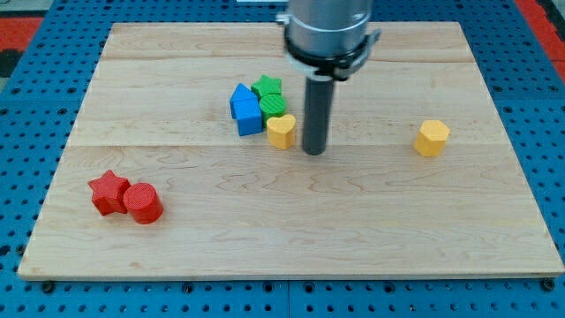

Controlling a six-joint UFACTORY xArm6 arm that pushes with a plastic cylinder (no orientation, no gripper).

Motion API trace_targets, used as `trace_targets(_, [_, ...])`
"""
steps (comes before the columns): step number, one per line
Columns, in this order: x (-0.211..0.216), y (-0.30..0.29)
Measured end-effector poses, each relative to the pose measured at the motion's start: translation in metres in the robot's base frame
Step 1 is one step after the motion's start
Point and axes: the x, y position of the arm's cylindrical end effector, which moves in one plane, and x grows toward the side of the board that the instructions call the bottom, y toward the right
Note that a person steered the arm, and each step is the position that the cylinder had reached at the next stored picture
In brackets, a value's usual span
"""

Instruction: Move the yellow hexagon to up and left

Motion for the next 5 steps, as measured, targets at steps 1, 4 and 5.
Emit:
trace_targets(1, [0.005,-0.013])
trace_targets(4, [0.055,0.135])
trace_targets(5, [0.048,0.207])
